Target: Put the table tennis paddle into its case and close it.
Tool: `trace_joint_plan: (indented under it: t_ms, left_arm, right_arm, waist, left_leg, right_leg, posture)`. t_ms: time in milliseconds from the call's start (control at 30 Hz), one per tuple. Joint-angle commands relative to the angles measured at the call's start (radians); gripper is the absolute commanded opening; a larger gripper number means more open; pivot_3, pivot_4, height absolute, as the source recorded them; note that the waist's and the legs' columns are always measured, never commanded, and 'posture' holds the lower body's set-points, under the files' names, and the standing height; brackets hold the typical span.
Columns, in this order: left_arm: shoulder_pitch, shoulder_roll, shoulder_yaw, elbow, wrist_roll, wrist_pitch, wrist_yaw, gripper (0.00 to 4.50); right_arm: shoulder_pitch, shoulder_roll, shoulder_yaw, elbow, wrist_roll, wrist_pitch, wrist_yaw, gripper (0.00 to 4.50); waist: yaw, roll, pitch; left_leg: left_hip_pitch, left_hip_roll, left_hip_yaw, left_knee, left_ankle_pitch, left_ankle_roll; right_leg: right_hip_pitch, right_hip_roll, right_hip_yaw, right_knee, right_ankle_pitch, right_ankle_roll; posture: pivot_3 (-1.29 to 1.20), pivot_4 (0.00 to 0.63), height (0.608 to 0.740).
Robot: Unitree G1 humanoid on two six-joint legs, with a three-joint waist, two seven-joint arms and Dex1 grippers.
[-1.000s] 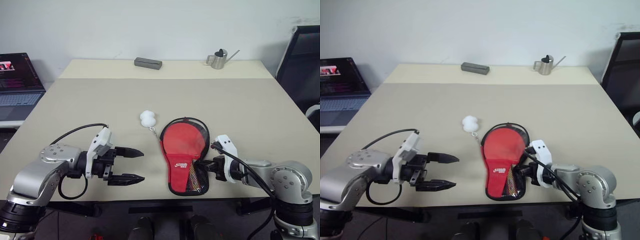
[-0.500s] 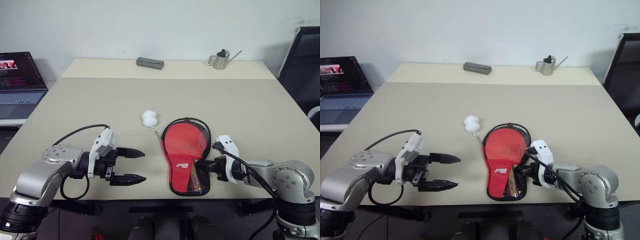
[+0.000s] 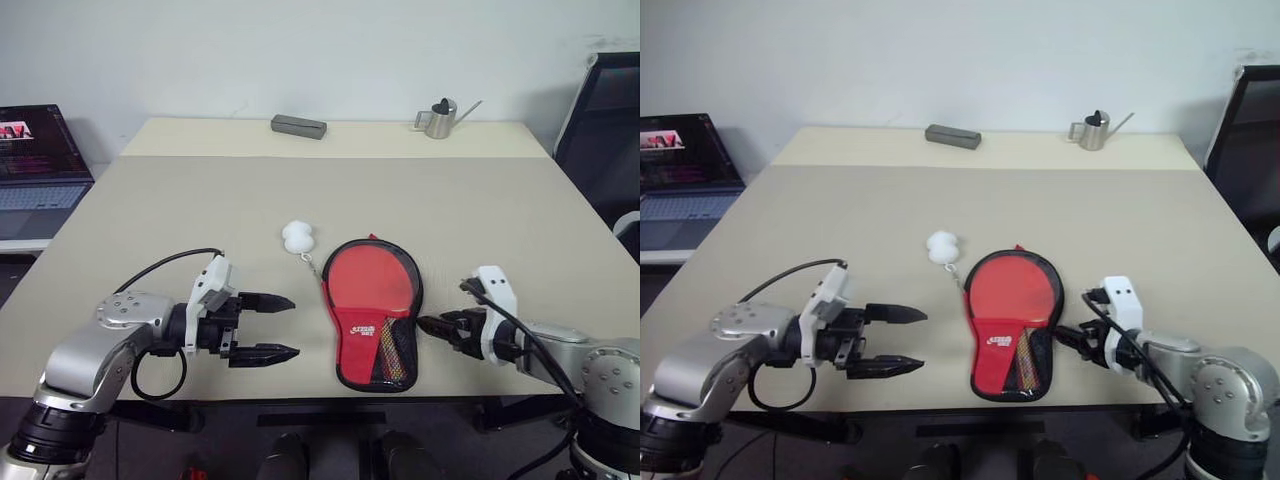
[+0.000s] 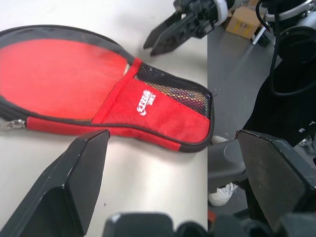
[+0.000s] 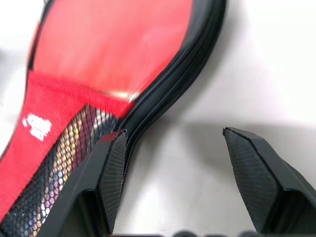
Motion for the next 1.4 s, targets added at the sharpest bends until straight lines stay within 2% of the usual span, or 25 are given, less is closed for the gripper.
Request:
trace_joint_plan:
  t_ms: [33,67,100,267,467,600,700,833,1200,1400]
  left_arm:
    - [-0.025,-0.027,0.013,-0.001,0.003,-0.019,0.043,4.50]
    - [-0.026,-0.037,0.018,-0.001,0.001,-0.017,0.056,4.50]
    - [-0.028,-0.051,0.025,0.001,0.001,-0.014,0.081,4.50]
    - [-0.055,-0.103,0.055,0.026,0.003,-0.019,0.176,4.50]
    - [-0.088,-0.104,0.076,0.068,0.014,-0.024,0.216,4.50]
    - [-0.093,-0.084,0.099,0.098,0.023,-0.032,0.220,4.50]
    - [-0.111,-0.075,0.111,0.126,0.032,-0.041,0.226,4.50]
    - [-0.150,-0.080,0.107,0.158,0.045,-0.047,0.237,4.50]
    - [-0.263,-0.130,0.050,0.276,0.159,-0.110,0.300,4.50]
    - [-0.386,-0.201,-0.003,0.440,0.268,-0.165,0.376,4.50]
  right_arm:
    - [-0.015,-0.008,-0.026,-0.073,0.039,-0.071,0.051,3.95]
    - [-0.016,-0.023,-0.014,-0.080,0.033,-0.092,0.065,4.33]
    - [-0.018,-0.045,0.006,-0.087,0.015,-0.126,0.083,4.45]
    - [-0.065,-0.141,0.173,-0.071,-0.109,-0.341,0.210,4.45]
    - [-0.120,-0.148,0.385,0.026,-0.287,-0.600,0.343,4.45]
    - [-0.162,-0.184,0.548,0.143,-0.457,-0.842,0.516,4.45]
    - [-0.214,-0.196,0.612,0.239,-0.483,-0.869,0.631,4.45]
    - [-0.271,-0.172,0.652,0.356,-0.513,-0.856,0.685,4.45]
    - [-0.282,-0.102,0.716,0.554,-0.675,-0.913,0.695,4.45]
    - [-0.276,-0.067,0.703,0.579,-0.721,-0.917,0.680,4.45]
  waist:
    - [-0.001,0.000,0.000]
    - [-0.001,0.000,0.000]
    - [-0.001,0.000,0.000]
    - [-0.002,0.000,0.000]
    - [-0.003,0.000,0.000]
    - [-0.004,0.000,0.000]
    - [-0.005,0.000,0.000]
    - [-0.004,0.000,0.000]
    - [-0.001,0.000,0.000]
    - [-0.001,0.000,0.000]
  left_leg:
    - [0.000,0.000,0.000,0.000,0.000,0.000]
    - [0.000,0.000,0.000,0.000,0.000,0.000]
    - [0.000,0.000,0.000,0.000,0.000,0.000]
    - [0.000,0.001,0.001,0.000,0.000,0.000]
    - [0.000,0.003,0.001,0.000,0.000,0.000]
    - [0.000,0.003,0.001,0.000,0.000,0.000]
    - [0.000,0.003,0.001,0.000,0.000,0.000]
    - [0.000,0.003,0.000,0.001,0.000,0.000]
    - [0.000,0.003,0.000,0.001,0.000,0.000]
    - [0.001,0.003,0.000,0.002,0.000,-0.001]
  right_leg:
    - [0.000,0.000,0.000,0.000,0.000,0.000]
    - [0.000,0.000,0.000,0.000,0.000,0.000]
    - [0.000,0.000,0.000,0.000,0.000,0.000]
    - [0.000,0.000,0.000,0.000,0.000,0.000]
    - [0.000,0.003,0.000,0.000,0.002,0.003]
    - [0.000,0.003,0.000,-0.001,0.003,0.005]
    - [0.000,0.003,-0.001,0.000,0.003,0.005]
    - [0.000,0.003,-0.001,0.000,0.004,0.006]
    - [0.000,0.003,-0.001,0.001,0.004,0.006]
    - [0.000,0.003,-0.001,0.003,0.005,0.007]
  posture:
    - [0.00,0.150,0.740]
    - [0.00,0.150,0.740]
    - [0.00,0.150,0.740]
    - [0.00,0.150,0.740]
    - [0.00,0.150,0.740]
    - [0.00,0.150,0.740]
    - [0.00,0.150,0.740]
    - [0.00,0.150,0.740]
    - [0.00,0.150,0.740]
    - [0.00,0.150,0.740]
